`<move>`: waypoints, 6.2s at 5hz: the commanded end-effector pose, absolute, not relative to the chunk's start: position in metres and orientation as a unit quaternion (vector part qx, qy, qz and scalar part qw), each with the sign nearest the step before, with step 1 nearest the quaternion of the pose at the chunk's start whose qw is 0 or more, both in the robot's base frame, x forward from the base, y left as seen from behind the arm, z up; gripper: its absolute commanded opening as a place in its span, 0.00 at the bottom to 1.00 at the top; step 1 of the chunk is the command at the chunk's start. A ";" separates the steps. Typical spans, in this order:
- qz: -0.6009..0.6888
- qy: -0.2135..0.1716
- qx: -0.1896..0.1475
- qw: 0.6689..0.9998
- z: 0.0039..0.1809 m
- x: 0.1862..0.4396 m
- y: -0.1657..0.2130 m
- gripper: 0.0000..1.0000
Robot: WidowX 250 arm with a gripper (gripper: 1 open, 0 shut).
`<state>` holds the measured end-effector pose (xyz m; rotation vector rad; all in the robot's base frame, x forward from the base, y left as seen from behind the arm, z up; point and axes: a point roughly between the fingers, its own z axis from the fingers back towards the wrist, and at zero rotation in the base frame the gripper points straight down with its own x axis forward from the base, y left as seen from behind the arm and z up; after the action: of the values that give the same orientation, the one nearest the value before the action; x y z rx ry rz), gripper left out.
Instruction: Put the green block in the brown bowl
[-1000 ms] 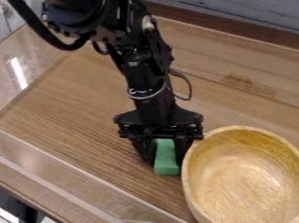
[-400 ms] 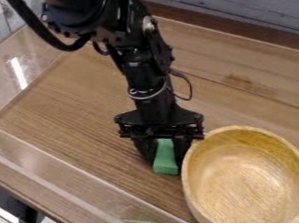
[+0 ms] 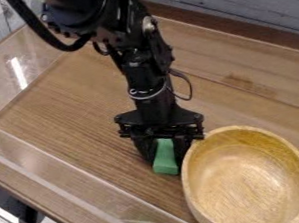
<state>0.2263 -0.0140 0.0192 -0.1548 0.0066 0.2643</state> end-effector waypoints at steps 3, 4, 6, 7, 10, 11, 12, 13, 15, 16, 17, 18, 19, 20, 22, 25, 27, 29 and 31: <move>0.113 -0.009 -0.072 0.991 0.021 0.230 -0.011 0.00; 0.111 -0.010 -0.071 0.991 0.021 0.230 -0.011 0.00; 0.107 -0.011 -0.069 0.992 0.021 0.230 -0.010 0.00; 0.105 -0.012 -0.068 0.992 0.021 0.230 -0.009 0.00; 0.093 -0.009 -0.062 0.994 0.025 0.230 -0.007 0.00; 0.085 -0.005 -0.058 0.995 0.030 0.229 -0.005 0.00; 0.076 -0.001 -0.053 0.996 0.036 0.229 -0.004 0.00; 0.067 0.004 -0.048 0.997 0.042 0.228 -0.003 0.00; 0.056 0.005 -0.044 0.997 0.060 0.232 0.001 0.00; 0.050 0.000 -0.045 0.998 0.072 0.235 0.004 0.00; 0.050 -0.006 -0.045 0.998 0.083 0.239 0.008 0.00; 0.042 -0.011 -0.047 0.998 0.083 0.241 0.011 0.00; 0.036 -0.012 -0.047 0.998 0.083 0.243 0.014 0.00; 0.031 -0.017 -0.047 0.998 0.083 0.246 0.018 0.00; 0.023 -0.031 -0.050 0.998 0.082 0.257 0.027 0.00; 0.018 -0.054 -0.049 0.997 0.079 0.279 0.041 0.00; 0.012 -0.067 -0.045 0.997 0.072 0.297 0.052 0.00; 0.006 -0.077 -0.042 0.996 0.063 0.315 0.061 0.00; -0.001 -0.073 -0.046 0.996 0.070 0.310 0.058 0.00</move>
<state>0.2991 0.0540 0.0460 -0.1110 -0.0618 -0.0032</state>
